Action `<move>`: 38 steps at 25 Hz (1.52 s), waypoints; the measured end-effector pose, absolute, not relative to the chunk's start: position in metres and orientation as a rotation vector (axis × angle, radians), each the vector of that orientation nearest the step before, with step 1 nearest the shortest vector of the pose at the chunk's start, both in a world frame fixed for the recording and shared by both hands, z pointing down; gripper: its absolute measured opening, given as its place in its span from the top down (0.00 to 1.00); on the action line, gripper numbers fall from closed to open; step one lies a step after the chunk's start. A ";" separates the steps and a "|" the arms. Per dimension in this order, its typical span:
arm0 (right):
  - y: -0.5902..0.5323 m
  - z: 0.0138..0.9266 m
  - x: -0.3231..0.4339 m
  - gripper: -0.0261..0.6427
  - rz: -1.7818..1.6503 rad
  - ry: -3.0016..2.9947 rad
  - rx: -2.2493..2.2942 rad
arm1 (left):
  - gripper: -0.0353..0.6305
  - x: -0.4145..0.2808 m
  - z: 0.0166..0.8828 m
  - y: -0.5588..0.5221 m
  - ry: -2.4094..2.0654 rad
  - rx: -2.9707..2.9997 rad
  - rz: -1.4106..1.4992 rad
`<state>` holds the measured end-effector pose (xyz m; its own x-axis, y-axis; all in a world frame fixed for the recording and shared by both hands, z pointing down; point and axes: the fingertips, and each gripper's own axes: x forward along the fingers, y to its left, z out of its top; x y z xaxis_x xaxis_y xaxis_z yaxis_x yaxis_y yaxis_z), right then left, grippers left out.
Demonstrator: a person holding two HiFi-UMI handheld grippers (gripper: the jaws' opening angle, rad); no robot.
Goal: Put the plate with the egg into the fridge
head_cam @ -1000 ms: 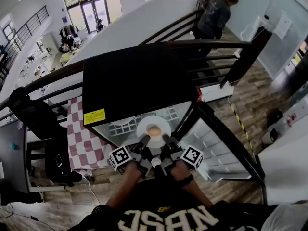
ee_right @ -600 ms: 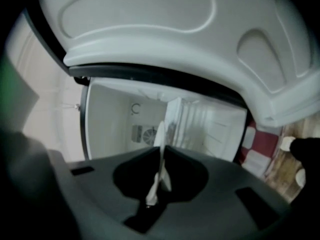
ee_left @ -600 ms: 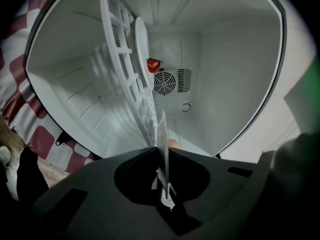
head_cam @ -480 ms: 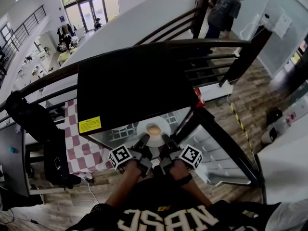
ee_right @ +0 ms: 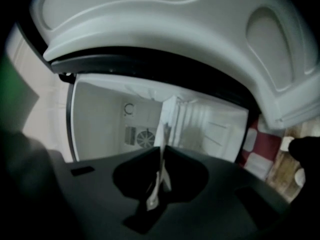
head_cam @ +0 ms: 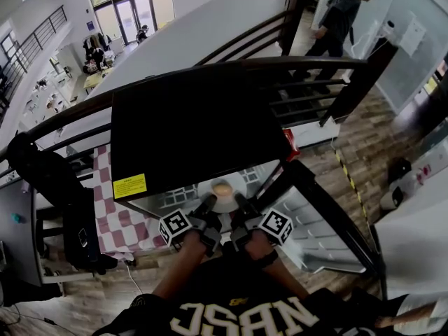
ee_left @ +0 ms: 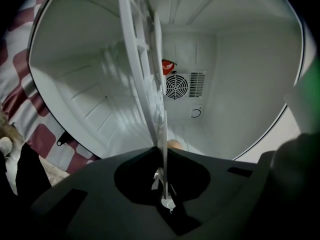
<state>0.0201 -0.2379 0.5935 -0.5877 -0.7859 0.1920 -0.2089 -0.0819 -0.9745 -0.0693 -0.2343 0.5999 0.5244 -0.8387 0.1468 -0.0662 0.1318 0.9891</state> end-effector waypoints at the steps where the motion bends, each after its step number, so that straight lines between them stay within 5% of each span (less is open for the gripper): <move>1: -0.240 0.594 0.020 0.89 -1.713 1.752 -1.074 | 0.89 -0.070 0.600 -0.236 -0.880 1.334 -0.683; 38: -0.260 0.598 0.000 0.89 -1.761 1.752 -0.987 | 0.89 -0.070 0.600 -0.239 -0.877 1.274 -0.696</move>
<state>0.0004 -0.2602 0.5984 -0.6344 -0.7553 0.1645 -0.1605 -0.0795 -0.9838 -0.0703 -0.2389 0.5997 0.5097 -0.8442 0.1660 -0.0295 0.1757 0.9840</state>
